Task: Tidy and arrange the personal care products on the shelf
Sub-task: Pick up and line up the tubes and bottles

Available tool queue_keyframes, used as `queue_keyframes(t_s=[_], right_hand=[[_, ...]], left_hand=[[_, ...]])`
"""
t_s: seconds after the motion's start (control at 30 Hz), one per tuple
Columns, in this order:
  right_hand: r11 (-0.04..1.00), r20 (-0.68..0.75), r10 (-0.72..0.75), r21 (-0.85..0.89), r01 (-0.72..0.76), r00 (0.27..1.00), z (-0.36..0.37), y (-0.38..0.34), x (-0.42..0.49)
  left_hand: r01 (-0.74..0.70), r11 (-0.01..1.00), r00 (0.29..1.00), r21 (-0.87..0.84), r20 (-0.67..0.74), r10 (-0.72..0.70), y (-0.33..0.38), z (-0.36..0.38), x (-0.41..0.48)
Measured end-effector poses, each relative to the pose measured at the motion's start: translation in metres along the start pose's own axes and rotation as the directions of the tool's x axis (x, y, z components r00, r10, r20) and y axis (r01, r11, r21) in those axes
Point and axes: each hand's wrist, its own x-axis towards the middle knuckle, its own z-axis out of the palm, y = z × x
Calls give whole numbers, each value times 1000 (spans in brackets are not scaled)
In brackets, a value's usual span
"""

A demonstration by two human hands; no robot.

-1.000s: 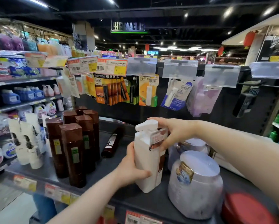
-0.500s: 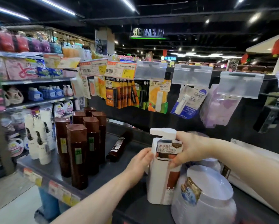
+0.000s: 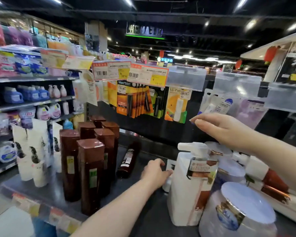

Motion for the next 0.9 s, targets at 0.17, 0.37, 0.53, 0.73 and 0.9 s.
queue_keyframes(t_s=[0.17, 0.37, 0.53, 0.73, 0.9], right_hand=[[962, -18, -25, -273, 19, 1000, 23, -27, 17], [896, 94, 20, -443, 24, 995, 43, -51, 40], [893, 154, 39, -449, 34, 987, 53, -57, 48], [909, 141, 23, -416, 38, 990, 51, -57, 51], [919, 165, -6, -387, 71, 986, 58, -61, 53]], left_hand=[[-80, 954, 972, 288, 233, 11, 0, 14, 12], [-116, 939, 957, 324, 291, 18, -7, 13, 14], [-12, 965, 988, 261, 152, -29, -22, -1, 4], [6, 997, 1000, 71, 24, -8, -42, -22, -10], [101, 964, 992, -246, -49, -116, -52, -30, -22]])
